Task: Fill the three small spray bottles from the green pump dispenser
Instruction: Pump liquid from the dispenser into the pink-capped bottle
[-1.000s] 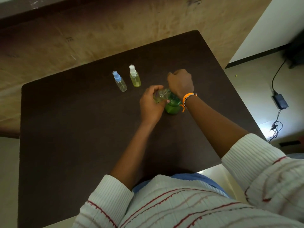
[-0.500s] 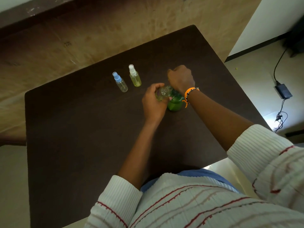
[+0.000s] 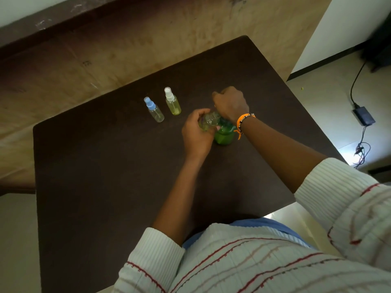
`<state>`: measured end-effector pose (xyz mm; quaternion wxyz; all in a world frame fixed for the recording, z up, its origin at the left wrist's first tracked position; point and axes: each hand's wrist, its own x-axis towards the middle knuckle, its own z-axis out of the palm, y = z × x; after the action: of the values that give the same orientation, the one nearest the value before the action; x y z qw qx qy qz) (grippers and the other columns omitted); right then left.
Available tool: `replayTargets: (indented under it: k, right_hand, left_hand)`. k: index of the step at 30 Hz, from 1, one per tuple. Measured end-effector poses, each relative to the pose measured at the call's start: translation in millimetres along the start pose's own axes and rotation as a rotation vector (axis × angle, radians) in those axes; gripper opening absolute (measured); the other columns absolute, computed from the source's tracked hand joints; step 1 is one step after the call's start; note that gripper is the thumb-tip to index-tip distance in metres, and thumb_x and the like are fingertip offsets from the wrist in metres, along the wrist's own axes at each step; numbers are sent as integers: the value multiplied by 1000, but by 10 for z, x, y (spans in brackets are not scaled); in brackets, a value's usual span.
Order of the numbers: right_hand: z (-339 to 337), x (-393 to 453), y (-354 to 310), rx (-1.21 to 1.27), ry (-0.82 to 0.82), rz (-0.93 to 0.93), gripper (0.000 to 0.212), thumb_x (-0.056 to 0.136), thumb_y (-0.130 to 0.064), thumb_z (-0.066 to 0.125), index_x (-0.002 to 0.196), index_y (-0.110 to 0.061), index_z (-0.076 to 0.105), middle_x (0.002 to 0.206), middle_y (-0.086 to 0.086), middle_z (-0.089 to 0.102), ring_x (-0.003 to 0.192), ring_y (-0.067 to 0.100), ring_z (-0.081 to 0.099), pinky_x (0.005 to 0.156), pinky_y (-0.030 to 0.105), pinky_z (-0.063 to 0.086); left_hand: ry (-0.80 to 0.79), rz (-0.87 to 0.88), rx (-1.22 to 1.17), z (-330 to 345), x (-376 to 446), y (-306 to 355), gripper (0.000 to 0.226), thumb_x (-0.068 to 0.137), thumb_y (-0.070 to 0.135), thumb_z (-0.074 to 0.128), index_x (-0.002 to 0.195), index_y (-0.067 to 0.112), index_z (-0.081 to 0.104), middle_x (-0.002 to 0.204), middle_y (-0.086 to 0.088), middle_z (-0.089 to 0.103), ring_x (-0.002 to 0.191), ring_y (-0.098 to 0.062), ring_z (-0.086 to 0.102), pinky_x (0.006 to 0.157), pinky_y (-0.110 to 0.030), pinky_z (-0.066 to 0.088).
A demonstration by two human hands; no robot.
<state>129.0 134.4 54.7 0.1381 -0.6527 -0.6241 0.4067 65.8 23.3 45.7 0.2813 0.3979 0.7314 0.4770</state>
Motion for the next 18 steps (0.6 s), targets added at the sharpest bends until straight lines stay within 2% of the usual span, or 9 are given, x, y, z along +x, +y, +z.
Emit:
replayTargets:
  k: [5, 8, 11, 15, 18]
  right_hand:
    - [-38, -6, -44, 80, -170, 8, 53, 85, -53, 50, 104, -8, 71, 107, 10, 68, 99, 30, 62, 91, 39, 49]
    - [-37, 15, -14, 83, -61, 7, 48, 85, -46, 49, 99, -6, 71, 104, 12, 69, 95, 32, 64, 84, 36, 49]
    - [4, -20, 7, 3, 34, -2, 43, 88, -42, 48, 102, -7, 69, 107, 11, 68, 97, 33, 63, 77, 33, 44]
    - [17, -20, -5, 7, 5, -3, 44, 88, -44, 48, 103, -8, 69, 109, 12, 68, 99, 34, 63, 82, 35, 46]
    - [-27, -12, -45, 46, -117, 18, 54, 84, -52, 50, 107, -7, 70, 107, 10, 69, 102, 32, 63, 90, 38, 49]
  left_hand:
    - [2, -18, -32, -41, -10, 15, 45, 66, 3, 78, 106, 14, 61, 103, 6, 63, 93, -4, 59, 77, -8, 44]
    - [1, -3, -25, -38, -19, -1, 46, 66, 3, 77, 108, 13, 61, 105, 5, 62, 96, -6, 59, 81, -13, 46]
    - [6, -10, -4, -23, -33, -14, 46, 66, 2, 77, 108, 13, 62, 106, 3, 64, 98, -9, 59, 84, -19, 48]
    - [6, -5, -4, -12, -20, -12, 47, 65, 3, 77, 109, 13, 62, 107, 1, 65, 98, -11, 61, 84, -20, 47]
    - [4, -9, -18, -26, -16, 10, 46, 66, 4, 77, 108, 14, 61, 106, 2, 64, 98, -9, 60, 82, -16, 46]
